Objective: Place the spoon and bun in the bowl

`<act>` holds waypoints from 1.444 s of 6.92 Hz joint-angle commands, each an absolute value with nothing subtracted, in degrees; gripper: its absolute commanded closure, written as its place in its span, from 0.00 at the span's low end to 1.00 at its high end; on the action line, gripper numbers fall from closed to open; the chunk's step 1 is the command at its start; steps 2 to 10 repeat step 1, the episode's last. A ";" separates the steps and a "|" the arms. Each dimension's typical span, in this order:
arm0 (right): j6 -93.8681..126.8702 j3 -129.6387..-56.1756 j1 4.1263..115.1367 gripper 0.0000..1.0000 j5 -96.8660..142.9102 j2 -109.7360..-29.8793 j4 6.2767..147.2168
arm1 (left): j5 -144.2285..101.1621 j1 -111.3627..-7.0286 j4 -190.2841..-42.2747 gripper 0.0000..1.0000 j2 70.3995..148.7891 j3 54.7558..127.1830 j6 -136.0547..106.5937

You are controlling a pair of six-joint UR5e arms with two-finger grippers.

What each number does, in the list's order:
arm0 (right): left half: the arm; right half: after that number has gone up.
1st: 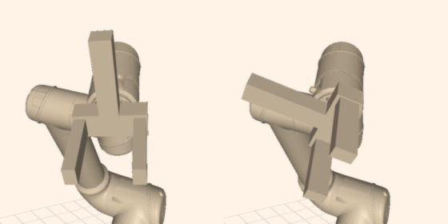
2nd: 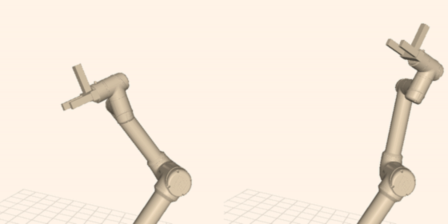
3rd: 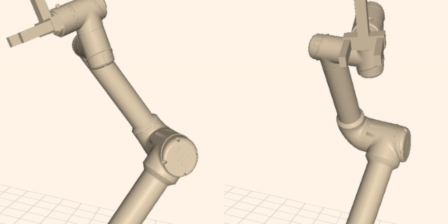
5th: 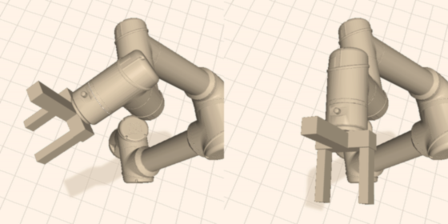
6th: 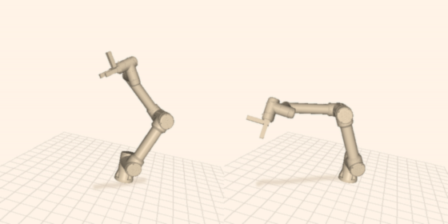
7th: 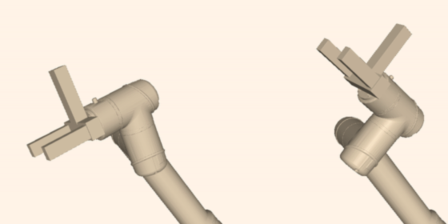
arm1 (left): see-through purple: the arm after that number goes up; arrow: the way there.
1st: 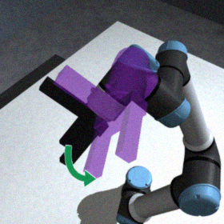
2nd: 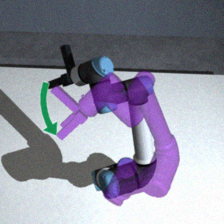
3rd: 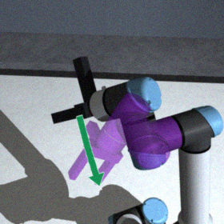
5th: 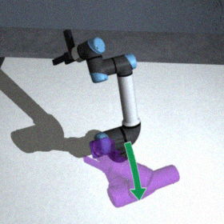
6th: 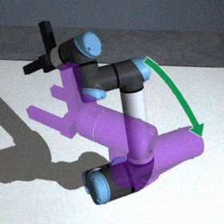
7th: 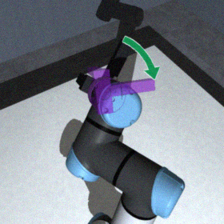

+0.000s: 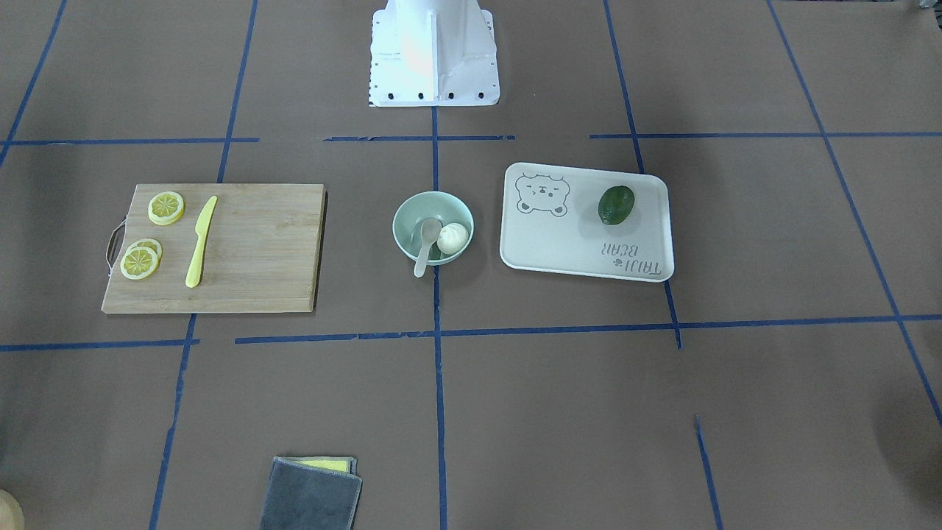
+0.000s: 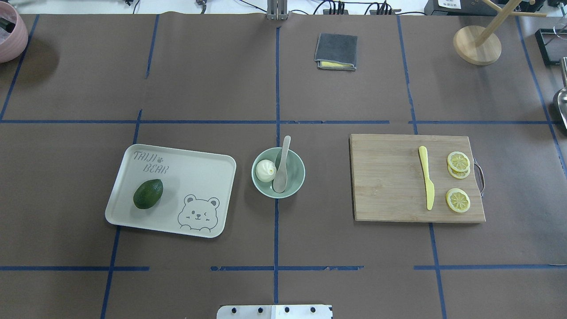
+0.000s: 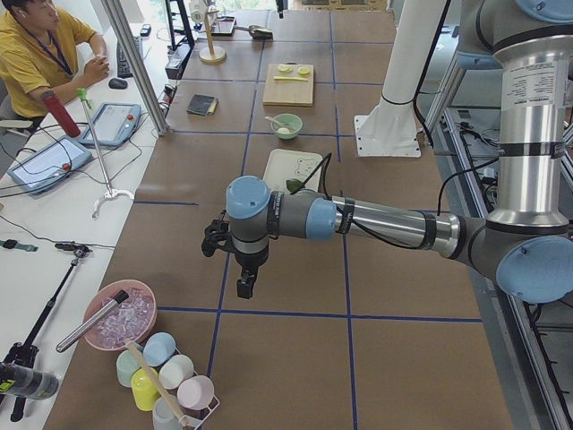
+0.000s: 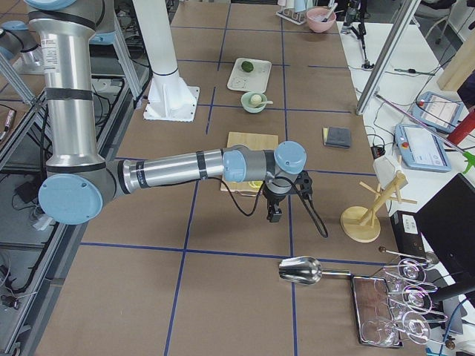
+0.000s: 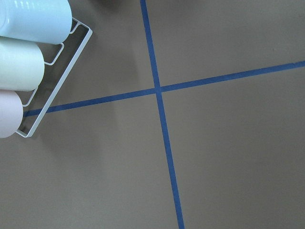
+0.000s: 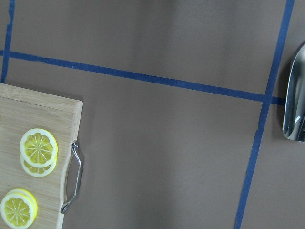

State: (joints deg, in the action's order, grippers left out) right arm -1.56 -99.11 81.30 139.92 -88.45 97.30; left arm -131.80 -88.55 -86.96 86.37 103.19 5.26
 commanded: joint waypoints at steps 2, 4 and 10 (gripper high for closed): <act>-1.50 -99.14 81.30 0.00 140.01 -88.42 97.29 | -131.84 -88.51 -86.92 0.00 87.44 103.01 5.19; -1.50 -99.14 81.30 0.00 140.01 -88.42 97.29 | -131.84 -88.51 -86.92 0.00 87.44 103.01 5.19; -1.50 -99.14 81.30 0.00 140.01 -88.42 97.29 | -131.84 -88.51 -86.92 0.00 87.44 103.01 5.19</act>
